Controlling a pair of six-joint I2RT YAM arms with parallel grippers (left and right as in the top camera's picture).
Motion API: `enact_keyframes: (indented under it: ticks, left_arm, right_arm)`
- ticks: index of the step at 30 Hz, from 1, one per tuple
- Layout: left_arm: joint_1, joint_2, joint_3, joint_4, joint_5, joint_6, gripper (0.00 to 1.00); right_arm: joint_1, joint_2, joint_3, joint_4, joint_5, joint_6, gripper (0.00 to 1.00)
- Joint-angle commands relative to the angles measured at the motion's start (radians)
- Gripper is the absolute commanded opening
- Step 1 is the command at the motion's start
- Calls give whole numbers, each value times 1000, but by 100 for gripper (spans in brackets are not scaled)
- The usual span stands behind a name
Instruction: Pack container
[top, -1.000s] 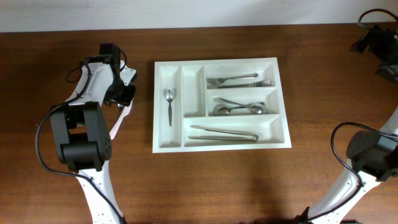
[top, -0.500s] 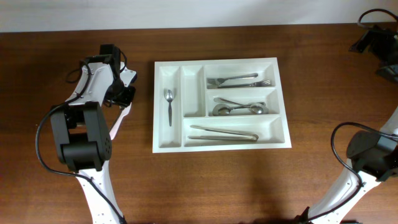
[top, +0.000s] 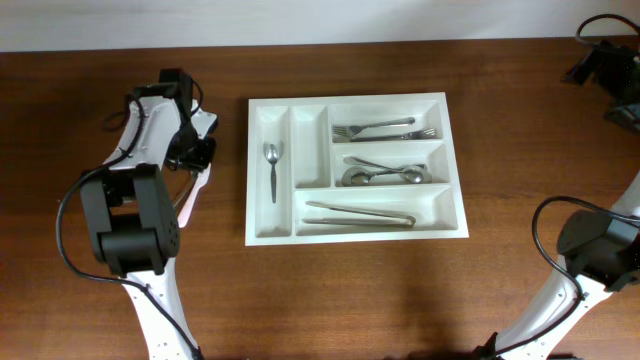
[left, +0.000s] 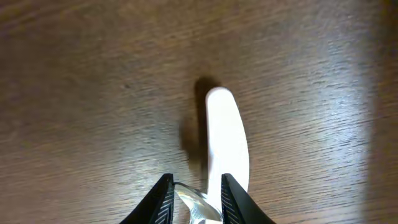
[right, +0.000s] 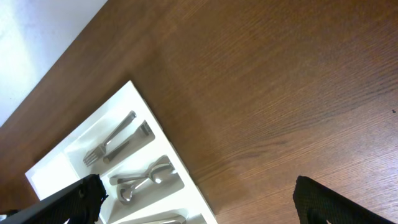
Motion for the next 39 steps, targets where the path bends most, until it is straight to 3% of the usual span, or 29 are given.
enact_keyframes:
  ticks: [1,9,20,21,24,26,39]
  left_arm:
    - [5,-5,22,-12,-8,-14,25]
    - [5,-15,31,-34,-36,-18,24]
    - [-18,-72,187,-148,-41,-18,25]
    - [-18,-72,187,-147,-41,-18,27]
    - [-15,-65,165,-130,-41,-18,54]
    - [-12,-62,142,-105,-40,-18,62]
    - [16,-45,-36,79,68,-17,64]
  right_arm:
    - [6,5,-4,-6,9,7,99]
    - [6,5,-4,-6,9,7,99]
    - [6,5,-4,-6,9,7,99]
    - [6,5,-4,-6,9,7,99]
    - [6,5,-4,-6,9,7,99]
    - [6,5,-4,-6,9,7,99]
    - [5,5,-4,-6,10,4,99]
